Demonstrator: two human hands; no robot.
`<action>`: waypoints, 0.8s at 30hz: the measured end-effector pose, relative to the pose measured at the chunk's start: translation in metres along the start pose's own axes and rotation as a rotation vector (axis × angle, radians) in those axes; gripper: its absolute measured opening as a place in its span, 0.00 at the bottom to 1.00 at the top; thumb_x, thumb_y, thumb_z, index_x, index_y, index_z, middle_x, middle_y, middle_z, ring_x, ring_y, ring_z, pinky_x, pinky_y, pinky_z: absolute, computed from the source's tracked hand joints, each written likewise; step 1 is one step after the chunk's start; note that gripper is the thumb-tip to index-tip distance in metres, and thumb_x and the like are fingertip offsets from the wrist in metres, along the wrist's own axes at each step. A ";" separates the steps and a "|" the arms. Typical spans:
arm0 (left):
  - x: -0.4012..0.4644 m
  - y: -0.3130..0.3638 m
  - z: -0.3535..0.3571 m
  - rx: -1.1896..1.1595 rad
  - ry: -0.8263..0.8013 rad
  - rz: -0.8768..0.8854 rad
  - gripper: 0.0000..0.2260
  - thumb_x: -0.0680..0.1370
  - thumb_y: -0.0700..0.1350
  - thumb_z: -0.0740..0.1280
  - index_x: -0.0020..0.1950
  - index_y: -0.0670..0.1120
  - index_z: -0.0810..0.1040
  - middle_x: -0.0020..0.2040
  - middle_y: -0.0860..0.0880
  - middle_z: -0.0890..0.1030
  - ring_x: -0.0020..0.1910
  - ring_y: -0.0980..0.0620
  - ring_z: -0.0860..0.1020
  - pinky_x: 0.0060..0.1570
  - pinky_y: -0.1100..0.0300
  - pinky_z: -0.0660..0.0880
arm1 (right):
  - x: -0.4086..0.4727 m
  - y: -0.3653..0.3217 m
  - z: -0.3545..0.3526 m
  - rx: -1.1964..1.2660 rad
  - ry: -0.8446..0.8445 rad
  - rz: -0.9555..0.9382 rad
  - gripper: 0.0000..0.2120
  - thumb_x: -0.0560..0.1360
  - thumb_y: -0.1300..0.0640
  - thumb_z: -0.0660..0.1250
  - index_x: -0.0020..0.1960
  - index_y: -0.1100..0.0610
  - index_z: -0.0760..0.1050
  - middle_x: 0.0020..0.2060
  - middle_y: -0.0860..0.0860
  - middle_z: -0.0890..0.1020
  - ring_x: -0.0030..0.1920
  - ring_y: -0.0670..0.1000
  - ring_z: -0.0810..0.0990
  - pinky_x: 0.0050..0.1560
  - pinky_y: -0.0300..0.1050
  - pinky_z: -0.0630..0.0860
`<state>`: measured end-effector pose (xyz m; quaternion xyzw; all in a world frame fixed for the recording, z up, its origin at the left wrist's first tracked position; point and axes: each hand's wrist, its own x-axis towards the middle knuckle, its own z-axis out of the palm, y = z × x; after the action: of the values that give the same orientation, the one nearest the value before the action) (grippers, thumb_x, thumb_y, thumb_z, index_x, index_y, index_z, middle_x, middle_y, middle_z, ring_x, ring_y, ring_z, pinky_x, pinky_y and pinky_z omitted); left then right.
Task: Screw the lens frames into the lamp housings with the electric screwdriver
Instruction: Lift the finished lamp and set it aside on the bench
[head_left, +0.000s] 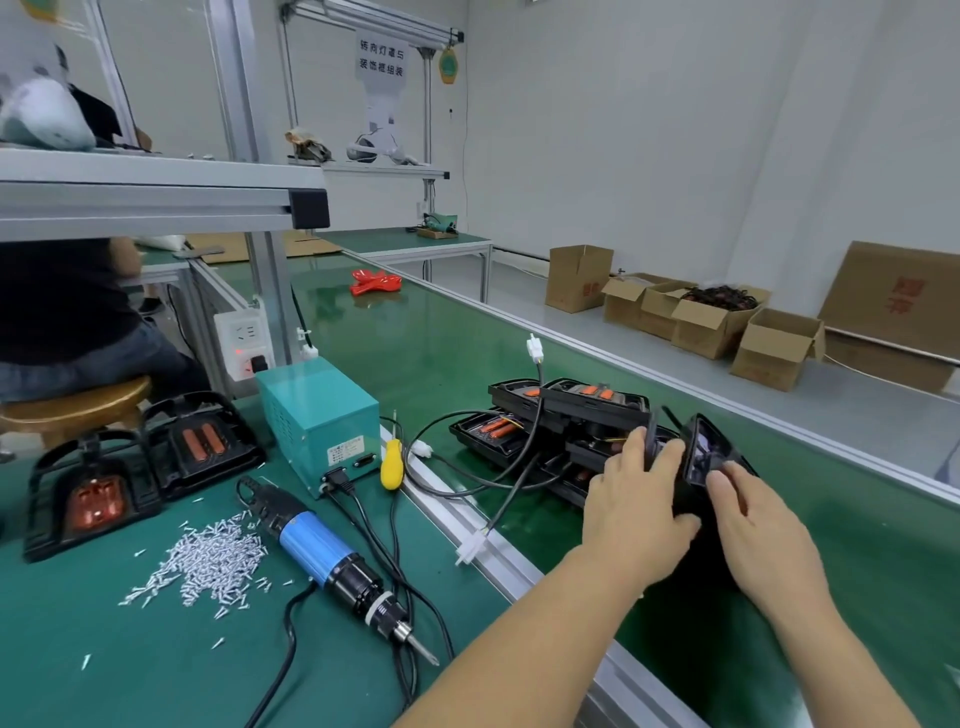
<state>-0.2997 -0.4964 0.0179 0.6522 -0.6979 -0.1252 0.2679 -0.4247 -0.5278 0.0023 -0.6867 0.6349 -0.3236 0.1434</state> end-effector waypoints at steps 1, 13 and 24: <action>-0.001 -0.002 -0.001 0.021 -0.020 0.003 0.30 0.77 0.51 0.65 0.76 0.52 0.55 0.78 0.46 0.47 0.74 0.42 0.54 0.71 0.45 0.56 | 0.000 0.000 -0.001 0.018 -0.007 0.006 0.22 0.83 0.46 0.53 0.71 0.56 0.70 0.70 0.55 0.72 0.68 0.60 0.70 0.64 0.56 0.66; -0.033 -0.025 -0.024 -0.075 -0.024 0.032 0.28 0.78 0.47 0.63 0.76 0.53 0.57 0.79 0.50 0.50 0.76 0.47 0.50 0.73 0.48 0.56 | -0.001 -0.010 -0.005 -0.063 -0.052 0.038 0.23 0.83 0.46 0.50 0.73 0.55 0.66 0.72 0.55 0.69 0.70 0.60 0.68 0.67 0.60 0.61; -0.110 -0.085 -0.078 -0.134 0.227 -0.059 0.23 0.82 0.42 0.56 0.76 0.56 0.58 0.74 0.63 0.58 0.72 0.65 0.54 0.67 0.72 0.49 | -0.032 -0.085 0.001 -0.095 0.081 -0.286 0.25 0.82 0.47 0.47 0.75 0.55 0.64 0.74 0.53 0.66 0.75 0.53 0.61 0.75 0.58 0.48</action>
<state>-0.1853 -0.3851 0.0145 0.6631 -0.6336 -0.1050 0.3844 -0.3576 -0.4844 0.0445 -0.7624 0.5506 -0.3378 0.0375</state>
